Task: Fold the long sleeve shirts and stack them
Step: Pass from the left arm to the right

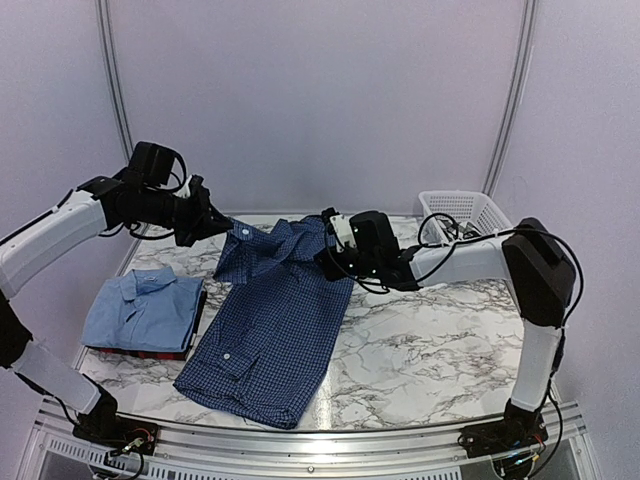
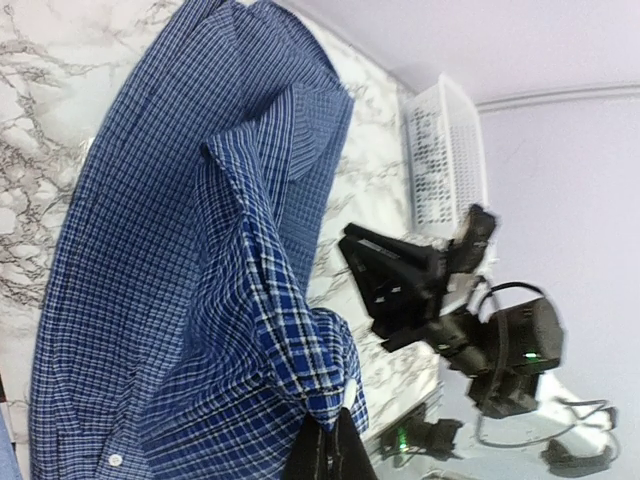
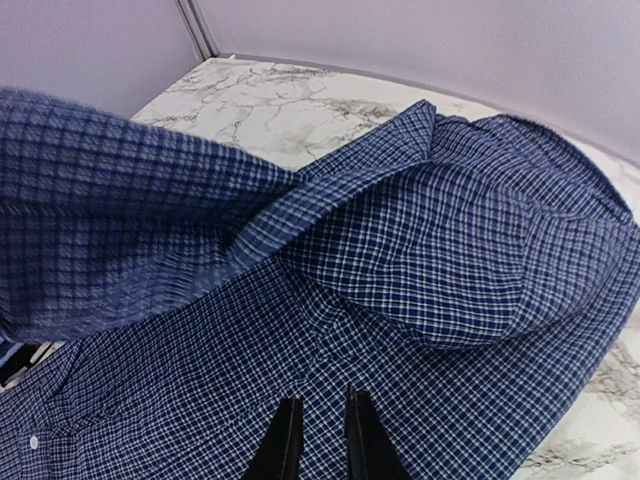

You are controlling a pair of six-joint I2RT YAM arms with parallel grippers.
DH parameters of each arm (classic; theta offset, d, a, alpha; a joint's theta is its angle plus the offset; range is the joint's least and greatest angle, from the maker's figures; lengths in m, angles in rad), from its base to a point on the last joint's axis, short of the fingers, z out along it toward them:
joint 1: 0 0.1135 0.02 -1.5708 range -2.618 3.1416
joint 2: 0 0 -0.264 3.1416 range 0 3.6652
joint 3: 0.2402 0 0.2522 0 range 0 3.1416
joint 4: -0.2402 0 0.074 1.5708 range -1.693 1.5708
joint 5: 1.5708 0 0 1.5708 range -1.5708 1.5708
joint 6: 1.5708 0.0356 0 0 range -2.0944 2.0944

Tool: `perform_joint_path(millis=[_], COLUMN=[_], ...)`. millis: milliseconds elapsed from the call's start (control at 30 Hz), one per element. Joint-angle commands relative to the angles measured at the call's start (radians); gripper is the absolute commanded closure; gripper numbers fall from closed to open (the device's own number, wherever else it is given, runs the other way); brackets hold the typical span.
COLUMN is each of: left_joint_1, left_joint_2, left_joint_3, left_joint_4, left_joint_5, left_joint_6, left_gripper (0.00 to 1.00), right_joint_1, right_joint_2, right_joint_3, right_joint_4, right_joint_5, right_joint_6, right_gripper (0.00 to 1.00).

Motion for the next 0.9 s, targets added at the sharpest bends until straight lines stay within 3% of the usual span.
perform_joint_path(millis=[0, 300, 633, 867], left_joint_1=[0.032, 0.062, 0.048, 0.031], left_joint_2=[-0.005, -0.031, -0.136, -0.182], left_joint_3=[0.081, -0.008, -0.162, -0.172], left_joint_4=[0.054, 0.341, 0.487, 0.6], left_joint_5=[0.074, 0.14, 0.168, 0.139], left_joint_6=[-0.11, -0.41, -0.555, -0.658], left_gripper=[1.0, 1.0, 1.0, 1.0], right_joint_1=[-0.051, -0.094, -0.133, -0.141], right_joint_2=[0.062, 0.182, 0.31, 0.337], right_joint_3=[0.033, 0.055, 0.133, 0.146], right_joint_4=[0.043, 0.164, 0.235, 0.286], right_joint_5=[-0.127, -0.245, -0.321, -0.349], right_joint_6=[0.103, 0.237, 0.343, 0.398], right_gripper=[0.88, 0.93, 0.95, 0.96])
